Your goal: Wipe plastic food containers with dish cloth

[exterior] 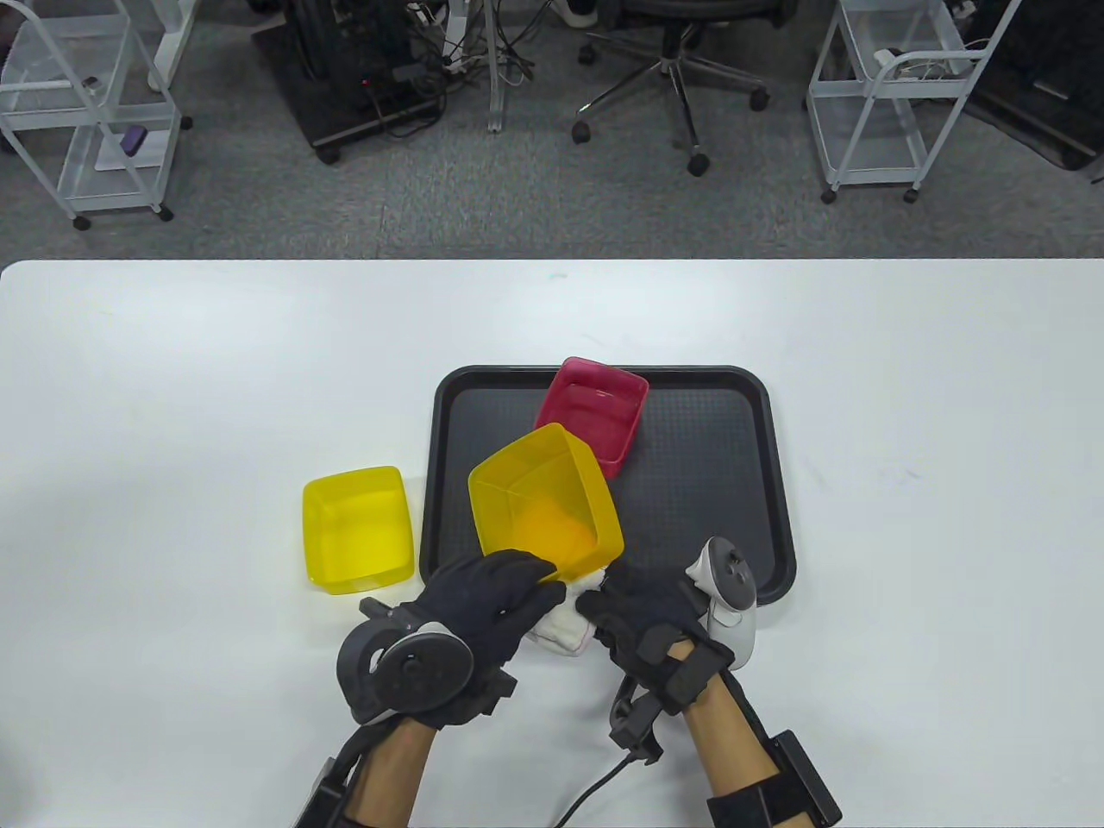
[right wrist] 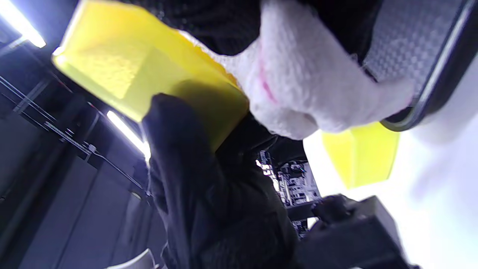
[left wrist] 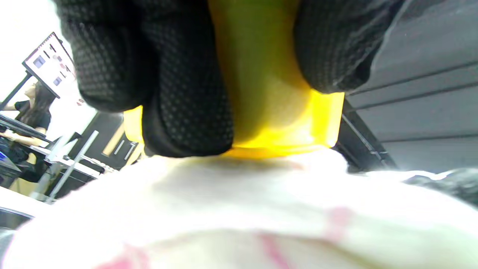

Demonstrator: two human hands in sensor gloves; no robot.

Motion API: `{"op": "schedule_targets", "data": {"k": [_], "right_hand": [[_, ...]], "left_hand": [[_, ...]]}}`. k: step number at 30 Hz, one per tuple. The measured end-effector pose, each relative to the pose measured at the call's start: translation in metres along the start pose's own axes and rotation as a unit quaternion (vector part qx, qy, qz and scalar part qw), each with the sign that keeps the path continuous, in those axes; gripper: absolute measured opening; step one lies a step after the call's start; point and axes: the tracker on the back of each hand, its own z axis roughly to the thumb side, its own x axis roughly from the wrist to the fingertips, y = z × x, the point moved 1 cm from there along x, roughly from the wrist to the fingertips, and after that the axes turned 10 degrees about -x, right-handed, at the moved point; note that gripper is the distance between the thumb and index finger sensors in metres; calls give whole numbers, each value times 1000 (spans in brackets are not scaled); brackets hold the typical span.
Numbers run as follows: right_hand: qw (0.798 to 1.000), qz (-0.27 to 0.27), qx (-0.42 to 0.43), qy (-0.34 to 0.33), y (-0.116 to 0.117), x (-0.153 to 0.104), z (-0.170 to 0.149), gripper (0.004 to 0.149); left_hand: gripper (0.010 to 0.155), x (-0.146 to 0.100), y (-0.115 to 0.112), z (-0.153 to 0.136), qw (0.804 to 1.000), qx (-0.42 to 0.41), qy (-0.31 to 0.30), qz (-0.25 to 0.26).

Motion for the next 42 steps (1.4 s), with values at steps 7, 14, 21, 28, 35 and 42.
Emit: {"op": "schedule_targets", "data": {"k": [7,14,21,28,35,42], "right_hand": [[999,-42,-7,-5,-14,-5,5,55],[991,-126,-7,-49,-27,-10,10,55],[975,-205,39,-78,-34,-14,8,57],[995,-87,28,-28,-14,-5,1,57],[1000,-14,27,1,2,1,-2,58],[995,-77,40,-44,-6,-3,9,54]], "left_hand": [[40,0,-2,-6,998,57,10,-8],[40,3,-7,1,999,12,3,-36],[40,2,-19,26,992,-95,-36,-74],[40,4,-14,21,992,-113,-22,-48],[41,6,11,-8,997,38,4,-71],[41,6,42,-43,979,192,43,-52]]}}
